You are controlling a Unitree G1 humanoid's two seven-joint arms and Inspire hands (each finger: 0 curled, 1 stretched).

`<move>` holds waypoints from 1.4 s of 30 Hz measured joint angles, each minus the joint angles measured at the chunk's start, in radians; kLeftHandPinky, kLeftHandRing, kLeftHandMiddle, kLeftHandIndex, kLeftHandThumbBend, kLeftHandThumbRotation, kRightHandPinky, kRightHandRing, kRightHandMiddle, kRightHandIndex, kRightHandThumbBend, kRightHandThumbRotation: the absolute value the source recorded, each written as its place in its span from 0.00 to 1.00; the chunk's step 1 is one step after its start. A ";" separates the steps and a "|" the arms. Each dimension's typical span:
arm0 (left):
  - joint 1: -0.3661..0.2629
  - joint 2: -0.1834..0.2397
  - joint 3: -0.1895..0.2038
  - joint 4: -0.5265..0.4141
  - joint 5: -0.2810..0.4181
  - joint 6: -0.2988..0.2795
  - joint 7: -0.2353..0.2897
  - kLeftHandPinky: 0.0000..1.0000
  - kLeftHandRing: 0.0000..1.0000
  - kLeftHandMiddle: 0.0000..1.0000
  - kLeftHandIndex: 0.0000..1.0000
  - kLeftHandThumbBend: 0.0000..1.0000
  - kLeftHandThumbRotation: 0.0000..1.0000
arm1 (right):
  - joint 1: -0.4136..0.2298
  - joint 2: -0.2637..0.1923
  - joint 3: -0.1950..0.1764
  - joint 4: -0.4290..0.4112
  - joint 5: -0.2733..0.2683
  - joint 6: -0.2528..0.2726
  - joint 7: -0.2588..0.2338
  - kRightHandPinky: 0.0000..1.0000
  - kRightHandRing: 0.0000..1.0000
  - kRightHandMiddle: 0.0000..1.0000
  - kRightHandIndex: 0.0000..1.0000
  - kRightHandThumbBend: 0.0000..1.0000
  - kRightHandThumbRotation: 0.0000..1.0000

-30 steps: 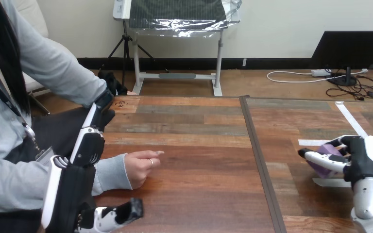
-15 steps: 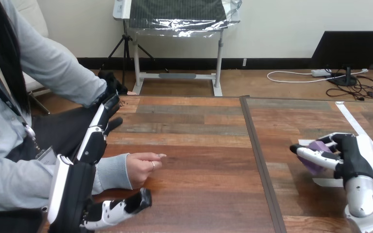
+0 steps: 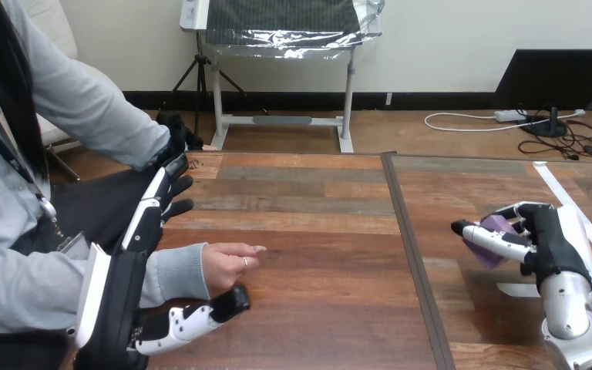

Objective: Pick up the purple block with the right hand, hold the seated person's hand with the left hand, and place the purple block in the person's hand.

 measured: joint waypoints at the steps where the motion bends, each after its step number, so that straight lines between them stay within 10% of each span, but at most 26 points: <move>1: 0.001 0.001 0.002 -0.004 0.008 0.006 0.004 0.86 0.89 0.89 0.89 1.00 0.54 | -0.001 0.000 -0.001 -0.002 0.002 -0.001 0.000 0.05 0.09 0.15 0.20 0.32 0.19; 18: 0.011 0.060 0.038 -0.074 0.273 0.131 0.151 0.88 0.88 0.88 0.88 1.00 0.50 | -0.019 0.015 -0.031 -0.016 0.034 -0.014 0.035 0.05 0.09 0.15 0.19 0.31 0.17; 42: -0.006 0.236 0.006 -0.077 0.381 0.305 0.197 0.82 0.86 0.87 0.86 1.00 0.40 | -0.034 0.072 -0.063 -0.017 0.106 -0.019 0.122 0.03 0.07 0.13 0.17 0.28 0.15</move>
